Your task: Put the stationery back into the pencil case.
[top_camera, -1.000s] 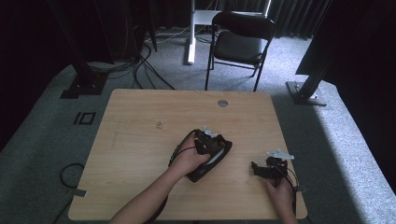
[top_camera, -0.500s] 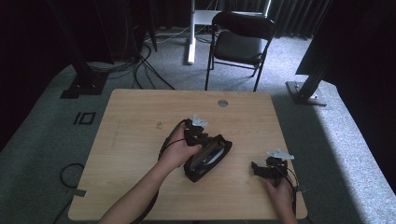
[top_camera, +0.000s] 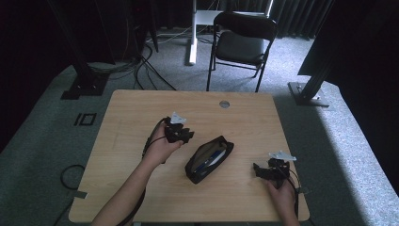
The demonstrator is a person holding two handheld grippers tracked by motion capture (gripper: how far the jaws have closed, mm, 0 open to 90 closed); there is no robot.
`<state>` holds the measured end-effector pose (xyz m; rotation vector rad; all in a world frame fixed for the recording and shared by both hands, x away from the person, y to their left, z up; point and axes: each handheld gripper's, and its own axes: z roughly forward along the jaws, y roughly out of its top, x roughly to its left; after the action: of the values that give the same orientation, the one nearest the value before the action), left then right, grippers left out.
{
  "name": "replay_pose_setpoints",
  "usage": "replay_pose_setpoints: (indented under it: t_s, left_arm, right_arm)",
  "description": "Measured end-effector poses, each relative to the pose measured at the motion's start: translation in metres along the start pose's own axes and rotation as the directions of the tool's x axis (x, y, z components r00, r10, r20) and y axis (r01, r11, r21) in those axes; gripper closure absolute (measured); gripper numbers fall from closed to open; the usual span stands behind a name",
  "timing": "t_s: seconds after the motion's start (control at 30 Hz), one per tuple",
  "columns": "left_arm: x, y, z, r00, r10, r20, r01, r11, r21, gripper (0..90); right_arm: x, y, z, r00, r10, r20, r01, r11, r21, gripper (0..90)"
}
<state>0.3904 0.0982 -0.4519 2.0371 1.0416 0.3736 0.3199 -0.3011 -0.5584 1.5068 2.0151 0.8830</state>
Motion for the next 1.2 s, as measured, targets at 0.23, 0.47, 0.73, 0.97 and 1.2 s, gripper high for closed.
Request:
replay_pose_setpoints:
  t_s: [0.23, 0.47, 0.73, 0.97, 1.2]
  left_arm:
    - [0.037, -0.014, -0.006, 0.9944, -0.089, -0.056, 0.087, 0.9957, -0.029, 72.5]
    - [0.067, -0.029, -0.003, 0.9825, -0.155, -0.103, 0.149, 0.9866, -0.067, 71.9]
    - [0.09, -0.041, 0.007, 0.9647, -0.218, -0.148, 0.206, 0.9743, -0.091, 66.8]
    - [0.105, -0.041, 0.016, 0.9513, -0.242, -0.191, 0.227, 0.9693, -0.094, 61.6]
    - [0.117, -0.041, 0.028, 0.9392, -0.248, -0.237, 0.239, 0.9687, -0.067, 61.1]
  right_arm:
    - [0.0, 0.0, 0.0, 1.0, 0.0, 0.0, 0.0, 1.0, 0.0, 10.6]
    - [0.0, 0.0, 0.0, 1.0, 0.0, 0.0, 0.0, 1.0, 0.0, 10.6]
    - [0.0, 0.0, 0.0, 1.0, 0.0, 0.0, 0.0, 1.0, 0.0, 10.6]
    - [0.0, 0.0, 0.0, 1.0, 0.0, 0.0, 0.0, 1.0, 0.0, 10.6]
    - [0.0, 0.0, 0.0, 1.0, 0.0, 0.0, 0.0, 1.0, 0.0, 10.6]
